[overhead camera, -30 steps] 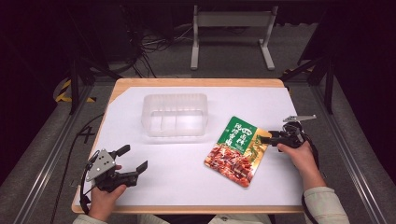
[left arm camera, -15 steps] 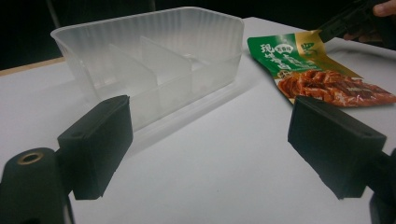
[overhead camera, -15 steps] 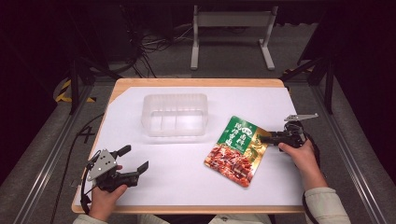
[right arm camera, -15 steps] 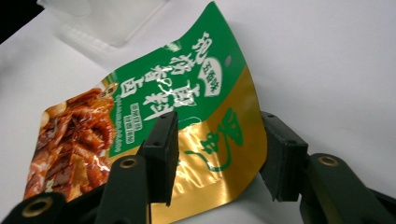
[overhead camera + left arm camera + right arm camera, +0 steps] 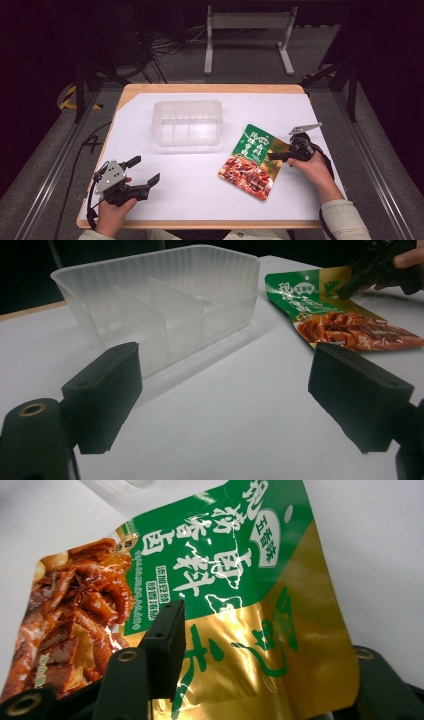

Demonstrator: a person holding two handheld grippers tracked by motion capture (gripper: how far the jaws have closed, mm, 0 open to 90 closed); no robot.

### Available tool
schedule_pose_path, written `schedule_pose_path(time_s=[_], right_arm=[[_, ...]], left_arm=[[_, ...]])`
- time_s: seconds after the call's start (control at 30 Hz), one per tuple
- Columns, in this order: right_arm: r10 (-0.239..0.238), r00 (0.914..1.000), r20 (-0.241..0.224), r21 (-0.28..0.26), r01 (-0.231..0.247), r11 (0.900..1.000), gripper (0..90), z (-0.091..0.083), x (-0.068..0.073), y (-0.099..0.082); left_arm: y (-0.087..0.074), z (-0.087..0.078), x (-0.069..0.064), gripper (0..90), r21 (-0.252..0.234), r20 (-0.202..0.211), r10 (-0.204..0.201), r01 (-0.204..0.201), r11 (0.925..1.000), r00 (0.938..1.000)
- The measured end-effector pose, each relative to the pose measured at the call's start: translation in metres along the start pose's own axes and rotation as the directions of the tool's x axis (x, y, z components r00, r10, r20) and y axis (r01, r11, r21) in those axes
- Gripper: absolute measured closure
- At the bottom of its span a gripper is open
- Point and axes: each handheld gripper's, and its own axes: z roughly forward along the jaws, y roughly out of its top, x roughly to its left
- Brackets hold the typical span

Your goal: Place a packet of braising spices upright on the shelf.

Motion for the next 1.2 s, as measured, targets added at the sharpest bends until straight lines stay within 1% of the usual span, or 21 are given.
schedule_pose_path(time_s=[0.03,0.1,0.2,0.27,0.3,0.33,0.4,0.53,0.57,0.63,0.83,0.97,1.0,1.07,1.1,1.17,1.2], right_arm=[[-0.001,0.9999,0.013,-0.001,0.001,1.0,52.1,0.001,0.001,0.0],[0.004,0.9997,0.024,-0.002,-0.004,1.0,54.8,0.001,0.001,0.0],[-0.014,0.9981,0.06,-0.001,0.014,0.9999,61.2,0.001,0.003,0.0],[-0.018,0.9961,0.087,0.003,0.018,0.9998,67.6,0.001,0.005,0.0],[-0.018,0.9961,0.087,0.003,0.018,0.9998,67.6,0.001,0.005,0.0],[-0.032,0.9914,0.127,0.005,0.032,0.9995,75.6,0.001,0.006,0.0],[-0.029,0.9886,0.147,0.004,0.029,0.9996,81.6,0.001,0.006,0.0],[-0.018,0.9895,0.143,-0.008,0.019,0.9998,90.0,-0.003,0.007,0.002],[-0.011,0.9908,0.135,-0.012,0.012,0.9998,90.0,-0.005,0.008,0.002],[-0.01,0.9909,0.135,-0.015,0.012,0.9998,90.0,-0.008,0.01,0.004],[-0.035,0.99,0.137,-0.06,0.043,0.9973,90.0,-0.024,0.022,0.009],[-0.068,0.9859,0.153,-0.092,0.083,0.9923,90.0,-0.033,0.032,0.013],[-0.071,0.9858,0.152,-0.101,0.086,0.9911,90.0,-0.035,0.035,0.014],[-0.065,0.9877,0.142,-0.129,0.084,0.9881,90.0,-0.04,0.039,0.015],[-0.065,0.9877,0.142,-0.129,0.084,0.9881,90.0,-0.04,0.039,0.015],[-0.06,0.9907,0.122,-0.173,0.081,0.9816,90.0,-0.049,0.044,0.016],[-0.06,0.9907,0.122,-0.173,0.081,0.9816,90.0,-0.049,0.044,0.016]], left_arm=[[0.0,0.0,0.0,14.7,0.0,-0.001,0.003,-0.003,1.0,1.0],[0.0,0.0,0.0,14.7,0.0,-0.001,0.003,-0.003,1.0,1.0],[0.0,0.0,0.0,14.7,0.001,-0.001,0.005,-0.005,1.0,1.0],[0.0,0.0,0.0,14.7,0.001,-0.001,0.004,-0.004,1.0,1.0],[0.0,0.0,0.0,14.7,0.001,-0.001,0.004,-0.004,1.0,1.0],[0.0,0.0,0.0,14.7,0.001,-0.001,0.006,-0.006,1.0,1.0],[0.0,0.0,0.0,14.7,0.0,-0.002,0.006,-0.006,1.0,1.0],[0.0,0.0,0.0,14.8,0.003,-0.004,0.011,-0.011,0.9999,0.9999],[0.0,0.0,0.0,14.9,0.002,-0.003,0.011,-0.011,0.9999,0.9999],[0.0,0.001,0.0,14.8,0.002,-0.003,0.008,-0.008,1.0,1.0],[0.0,0.002,0.0,14.9,0.004,0.0,0.011,-0.011,0.9999,0.9999],[0.001,0.004,0.0,14.9,0.002,0.005,0.013,-0.013,0.9999,0.9999],[0.001,0.004,0.0,14.9,0.002,0.006,0.016,-0.016,0.9999,0.9999],[0.002,0.006,0.0,14.9,0.005,0.01,0.018,-0.019,0.9998,0.9998],[0.002,0.006,0.0,14.9,0.005,0.01,0.018,-0.019,0.9998,0.9998],[0.003,0.008,0.0,14.9,0.001,0.015,0.017,-0.017,0.9999,0.9997],[0.003,0.008,0.0,14.9,0.001,0.015,0.017,-0.017,0.9999,0.9997]])
